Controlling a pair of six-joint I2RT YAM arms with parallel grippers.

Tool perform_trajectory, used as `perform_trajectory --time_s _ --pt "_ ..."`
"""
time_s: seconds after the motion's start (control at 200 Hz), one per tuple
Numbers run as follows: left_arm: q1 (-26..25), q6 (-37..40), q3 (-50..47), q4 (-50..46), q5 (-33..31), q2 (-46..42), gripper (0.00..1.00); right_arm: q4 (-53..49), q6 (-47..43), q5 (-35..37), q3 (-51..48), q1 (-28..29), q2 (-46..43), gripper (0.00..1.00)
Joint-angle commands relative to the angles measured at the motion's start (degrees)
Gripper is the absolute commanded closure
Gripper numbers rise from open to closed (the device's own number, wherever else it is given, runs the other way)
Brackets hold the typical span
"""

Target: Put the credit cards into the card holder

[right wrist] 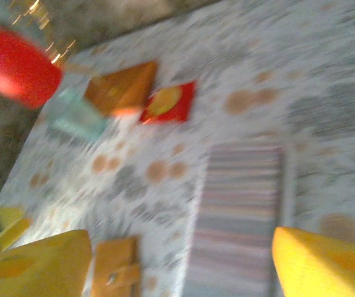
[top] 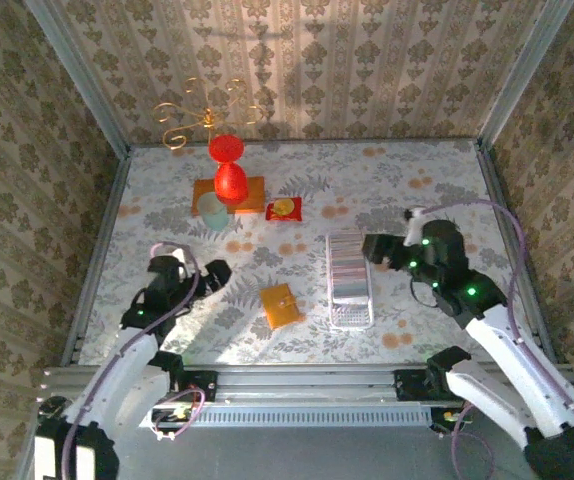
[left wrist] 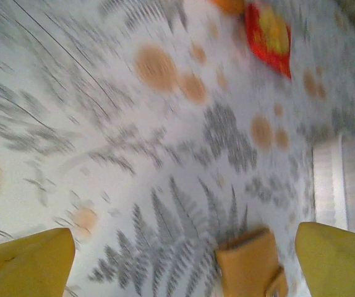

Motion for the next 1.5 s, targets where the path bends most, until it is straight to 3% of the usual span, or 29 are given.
perform_trajectory --time_s 0.0,0.05,0.14,0.29,0.385,0.73,1.04,1.495 --pt "-10.4 -4.4 0.3 0.2 -6.8 1.7 0.16 -5.4 0.2 6.4 4.4 11.5 7.2 0.34" --pt "-14.7 -6.6 -0.6 2.0 -9.5 2.4 0.21 -6.0 0.7 7.3 6.6 16.1 12.0 0.43" --pt "-20.5 -12.5 -4.2 7.8 -12.4 3.3 0.23 -4.9 0.5 7.2 10.3 22.9 21.2 0.62" --pt "-26.6 -16.0 -5.2 9.2 -15.8 4.1 0.28 -4.1 0.7 6.8 16.7 28.6 35.6 0.87" --pt "-28.9 -16.9 -5.2 8.6 -17.5 4.4 0.34 -2.5 2.0 6.1 19.2 29.2 41.8 0.91" --pt "-30.9 -18.7 -6.3 10.9 -18.2 5.1 0.39 -3.0 3.5 7.2 26.6 28.7 57.0 1.0" --pt "-31.8 -18.5 -6.5 12.9 -17.2 7.0 0.43 -1.1 6.0 8.4 22.6 27.6 60.0 1.0" --pt "-34.7 -20.9 -4.7 25.3 -13.0 20.3 0.49 3.5 8.7 7.3 15.8 26.5 58.9 1.0"
